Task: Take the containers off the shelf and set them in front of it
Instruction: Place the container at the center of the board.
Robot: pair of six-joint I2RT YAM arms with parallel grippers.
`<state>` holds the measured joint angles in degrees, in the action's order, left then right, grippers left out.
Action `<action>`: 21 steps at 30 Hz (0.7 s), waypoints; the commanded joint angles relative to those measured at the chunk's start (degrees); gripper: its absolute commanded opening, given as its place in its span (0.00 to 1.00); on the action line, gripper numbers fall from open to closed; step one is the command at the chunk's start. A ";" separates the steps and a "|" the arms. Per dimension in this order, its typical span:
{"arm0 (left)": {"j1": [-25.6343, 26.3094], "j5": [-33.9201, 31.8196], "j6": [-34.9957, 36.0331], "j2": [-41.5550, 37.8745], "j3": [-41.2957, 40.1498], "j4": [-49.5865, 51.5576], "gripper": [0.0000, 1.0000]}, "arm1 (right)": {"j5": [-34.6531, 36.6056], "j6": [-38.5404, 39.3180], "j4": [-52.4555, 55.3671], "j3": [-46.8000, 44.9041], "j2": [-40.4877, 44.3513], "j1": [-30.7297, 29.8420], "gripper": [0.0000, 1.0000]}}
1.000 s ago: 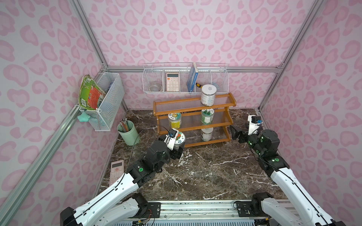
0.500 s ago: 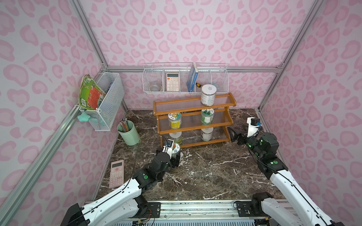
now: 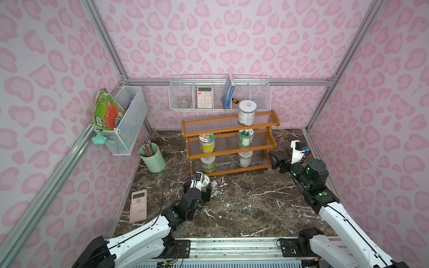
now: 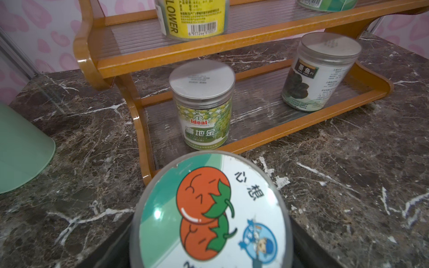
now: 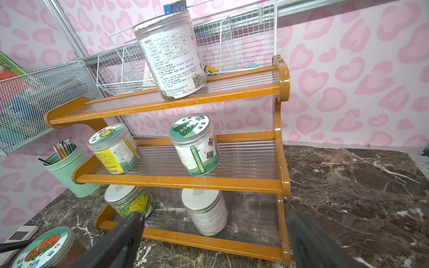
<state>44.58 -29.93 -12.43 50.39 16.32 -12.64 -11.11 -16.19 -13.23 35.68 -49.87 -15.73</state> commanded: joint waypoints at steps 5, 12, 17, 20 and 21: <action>-0.02 -2.52 -1.70 1.97 -3.00 -6.59 0.63 | 1.00 0.01 -2.84 0.07 -0.23 -0.29 0.99; -0.02 -4.21 -0.35 6.26 -4.13 -11.26 0.62 | 1.36 0.36 -2.88 0.15 0.03 -0.38 0.99; -0.27 -6.19 -0.67 9.69 -3.07 -12.92 0.63 | 1.53 0.82 -2.56 0.38 0.03 -0.36 0.99; -0.76 -6.37 -1.07 12.04 -2.80 -14.85 0.64 | 1.62 0.89 -2.80 0.29 -0.05 -0.38 0.99; -0.81 -6.43 -1.06 12.92 -2.56 -15.33 0.64 | 1.62 0.91 -2.92 0.35 -0.13 -0.40 0.99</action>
<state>44.01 -35.03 -13.32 62.00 13.13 -23.59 -9.82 -15.77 -14.44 35.66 -49.98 -16.08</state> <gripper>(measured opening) 0.856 0.991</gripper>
